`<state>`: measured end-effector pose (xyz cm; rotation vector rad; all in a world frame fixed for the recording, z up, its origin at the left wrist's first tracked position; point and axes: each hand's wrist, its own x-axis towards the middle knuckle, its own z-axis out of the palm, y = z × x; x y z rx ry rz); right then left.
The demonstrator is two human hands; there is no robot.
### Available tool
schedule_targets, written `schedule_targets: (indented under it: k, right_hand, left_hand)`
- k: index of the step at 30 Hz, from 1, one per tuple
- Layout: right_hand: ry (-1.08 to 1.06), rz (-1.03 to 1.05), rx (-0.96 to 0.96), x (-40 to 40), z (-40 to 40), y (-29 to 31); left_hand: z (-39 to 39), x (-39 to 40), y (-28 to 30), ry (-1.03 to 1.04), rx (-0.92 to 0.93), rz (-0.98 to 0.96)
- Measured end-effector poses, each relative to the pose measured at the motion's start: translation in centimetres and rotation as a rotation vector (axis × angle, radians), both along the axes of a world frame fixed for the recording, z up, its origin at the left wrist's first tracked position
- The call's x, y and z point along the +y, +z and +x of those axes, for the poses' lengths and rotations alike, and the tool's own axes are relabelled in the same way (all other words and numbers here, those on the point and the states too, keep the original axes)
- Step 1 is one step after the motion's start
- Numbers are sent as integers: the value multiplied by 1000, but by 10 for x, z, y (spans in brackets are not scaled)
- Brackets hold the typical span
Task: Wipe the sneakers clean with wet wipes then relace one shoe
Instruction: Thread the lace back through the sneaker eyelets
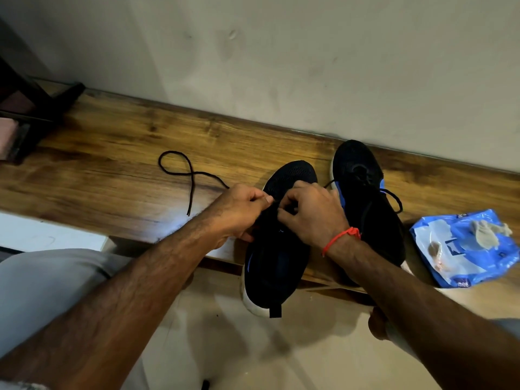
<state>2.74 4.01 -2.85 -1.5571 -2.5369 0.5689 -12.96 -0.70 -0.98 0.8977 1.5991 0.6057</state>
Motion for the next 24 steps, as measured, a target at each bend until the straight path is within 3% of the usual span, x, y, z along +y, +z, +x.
schedule_targets:
  k: [5,10,13,16,18,22,23,24]
  right_hand:
    - [-33,-154,170,6,2,-3]
    - [-97,-138,238,3,6,2]
    - [6,-98,104,-4,6,5]
    - [26,-104,10,-4,8,3]
    - [21,-117,-7,-2,10,3]
    - [43,-92,-60,0,13,6]
    - [47,-85,-67,0,13,7]
    - [52,-76,-70,0,13,8]
  left_hand:
    - [1,1,-12,116,25,16]
    - [4,2,-16,106,83,50]
    - [2,3,-12,60,108,43]
    - [-8,10,-1,74,246,80]
    - [-20,19,9,309,95,133]
    - [-67,38,33,990,-640,477]
    - [-74,37,36,1024,-664,503]
    - [-76,36,36,977,-568,471]
